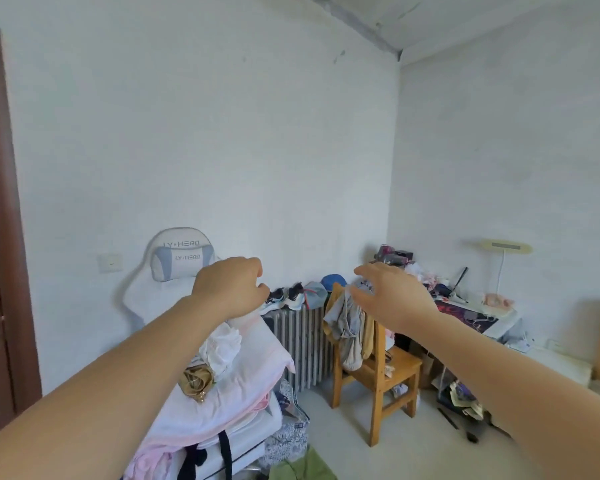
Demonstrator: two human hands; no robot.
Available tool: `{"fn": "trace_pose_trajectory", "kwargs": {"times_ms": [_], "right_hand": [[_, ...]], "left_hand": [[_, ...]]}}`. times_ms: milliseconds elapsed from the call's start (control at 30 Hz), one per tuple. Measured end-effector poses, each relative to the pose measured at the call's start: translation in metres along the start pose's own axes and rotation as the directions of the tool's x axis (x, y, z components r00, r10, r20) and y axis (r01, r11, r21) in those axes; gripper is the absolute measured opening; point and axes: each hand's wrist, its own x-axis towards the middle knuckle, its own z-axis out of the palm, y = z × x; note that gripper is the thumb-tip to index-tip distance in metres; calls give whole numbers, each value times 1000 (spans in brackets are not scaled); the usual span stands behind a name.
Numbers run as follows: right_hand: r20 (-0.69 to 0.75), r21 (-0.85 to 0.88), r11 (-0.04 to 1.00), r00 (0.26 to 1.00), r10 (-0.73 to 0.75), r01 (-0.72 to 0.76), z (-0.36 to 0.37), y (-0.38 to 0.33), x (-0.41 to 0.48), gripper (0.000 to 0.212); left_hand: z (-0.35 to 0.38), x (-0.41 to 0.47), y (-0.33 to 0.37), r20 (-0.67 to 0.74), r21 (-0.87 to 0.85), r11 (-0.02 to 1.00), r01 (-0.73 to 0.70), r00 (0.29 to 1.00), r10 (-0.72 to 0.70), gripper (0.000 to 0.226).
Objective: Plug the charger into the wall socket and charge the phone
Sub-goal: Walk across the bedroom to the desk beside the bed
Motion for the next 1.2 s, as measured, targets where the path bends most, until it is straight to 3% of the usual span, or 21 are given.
{"fn": "trace_pose_trajectory", "kwargs": {"times_ms": [133, 300, 500, 600, 733, 833, 967, 1200], "right_hand": [[4, -51, 997, 998, 61, -61, 37, 47, 34, 37], [-56, -172, 965, 980, 189, -196, 80, 108, 84, 41], [-64, -274, 887, 927, 369, -372, 107, 175, 140, 47], [-94, -305, 850, 901, 423, -430, 113, 210, 149, 48], [-133, -321, 787, 848, 513, -527, 119, 264, 147, 47], [-131, -347, 735, 806, 577, -583, 124, 310, 144, 46], [-154, -383, 687, 776, 612, -618, 130, 375, 146, 48], [-206, -393, 651, 752, 626, -649, 128, 512, 171, 49]], "left_hand": [[61, 69, 14, 17, -36, 996, -86, 996, 87, 34], [136, 170, 38, 25, -121, 967, -224, 973, 229, 30], [213, 282, 82, 23, -236, 886, -398, 910, 415, 17], [252, 320, 112, 37, -282, 844, -456, 874, 485, 21], [301, 355, 167, 38, -324, 773, -546, 809, 587, 14], [330, 379, 216, 29, -353, 725, -591, 768, 640, 29], [364, 407, 284, -11, -353, 661, -662, 710, 704, 26], [404, 484, 420, -82, -346, 646, -681, 708, 702, 23]]}}
